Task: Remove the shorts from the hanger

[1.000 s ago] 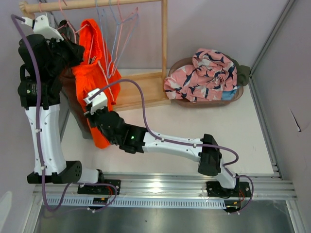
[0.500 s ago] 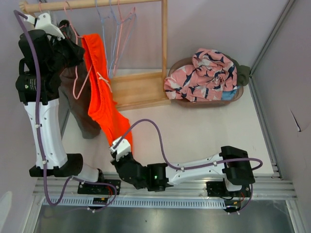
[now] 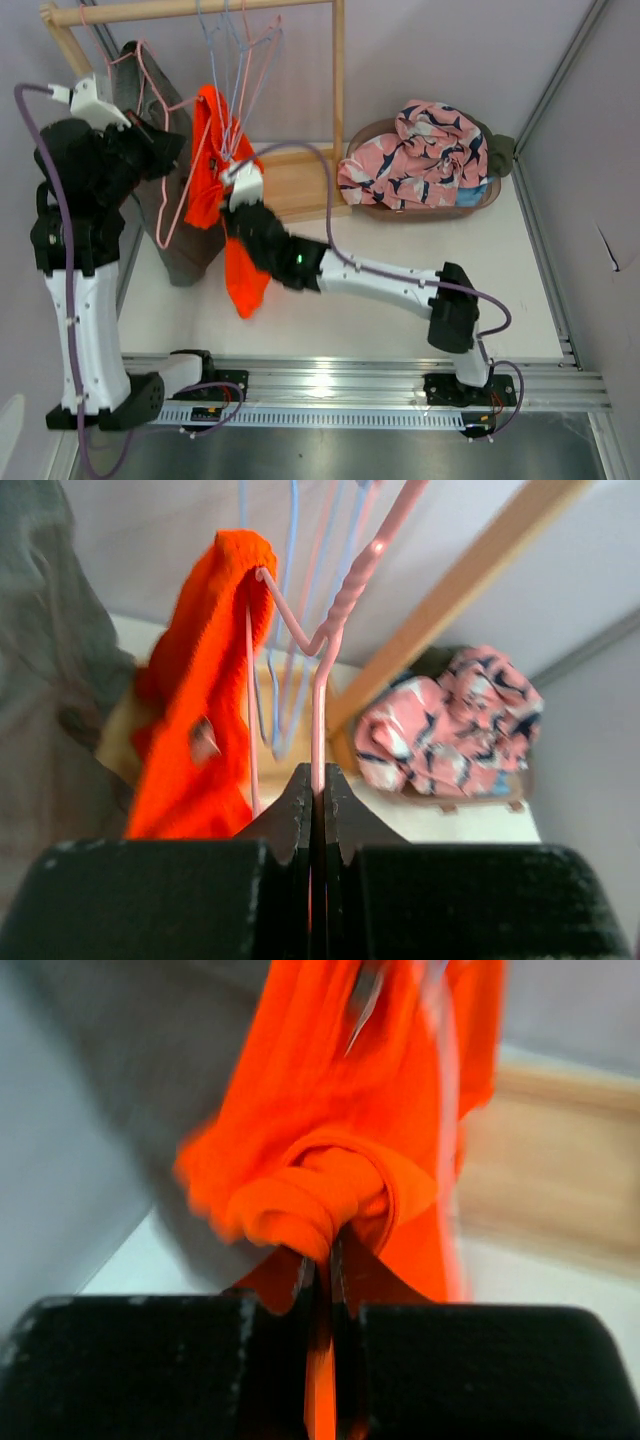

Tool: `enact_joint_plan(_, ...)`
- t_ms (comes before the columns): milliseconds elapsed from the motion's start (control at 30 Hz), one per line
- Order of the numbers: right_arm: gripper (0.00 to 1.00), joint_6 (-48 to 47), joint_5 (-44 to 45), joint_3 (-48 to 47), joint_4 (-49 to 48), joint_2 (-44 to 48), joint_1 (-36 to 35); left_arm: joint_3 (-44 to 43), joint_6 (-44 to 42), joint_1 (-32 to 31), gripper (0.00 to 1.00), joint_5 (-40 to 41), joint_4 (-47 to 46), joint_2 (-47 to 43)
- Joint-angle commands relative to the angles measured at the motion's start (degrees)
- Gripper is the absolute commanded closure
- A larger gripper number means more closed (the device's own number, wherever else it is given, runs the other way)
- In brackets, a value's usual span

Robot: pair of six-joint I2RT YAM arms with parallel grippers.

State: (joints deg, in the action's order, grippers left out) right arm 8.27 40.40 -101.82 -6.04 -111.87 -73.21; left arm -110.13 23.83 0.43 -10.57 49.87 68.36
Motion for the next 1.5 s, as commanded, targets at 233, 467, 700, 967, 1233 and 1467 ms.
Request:
enact_joint_plan(233, 1.0, -1.5, -11.1, -39.7, 15.6, -12.6, 14.9, 9.9, 4.6, -5.3, 1.0, 0.7, -0.1, -13.2)
enact_joint_plan(467, 1.0, 0.1, -6.4, -3.0, 1.8, 7.2, 16.5, 4.4, 1.9, -5.3, 1.0, 8.7, -0.5, -11.8)
enact_joint_plan(700, 1.0, -2.0, -7.3, 1.4, 2.4, 15.5, 28.1, 12.0, 2.7, -5.3, 1.0, 7.9, -5.4, -12.6)
enact_joint_plan(967, 1.0, -4.3, -12.4, -22.0, 9.2, 8.2, 50.5, 13.4, -1.2, -5.3, 1.0, 14.8, -5.3, -12.5)
enact_joint_plan(1233, 1.0, -2.7, -15.0, -32.2, 13.8, 0.9, 60.0, 13.4, -2.6, -5.3, 1.0, 18.6, -7.2, -9.7)
enact_joint_plan(1467, 1.0, 4.1, -18.8, 2.5, 2.6, 10.4, 60.9, 5.2, -6.9, -5.3, 1.0, 21.9, -8.9, -3.1)
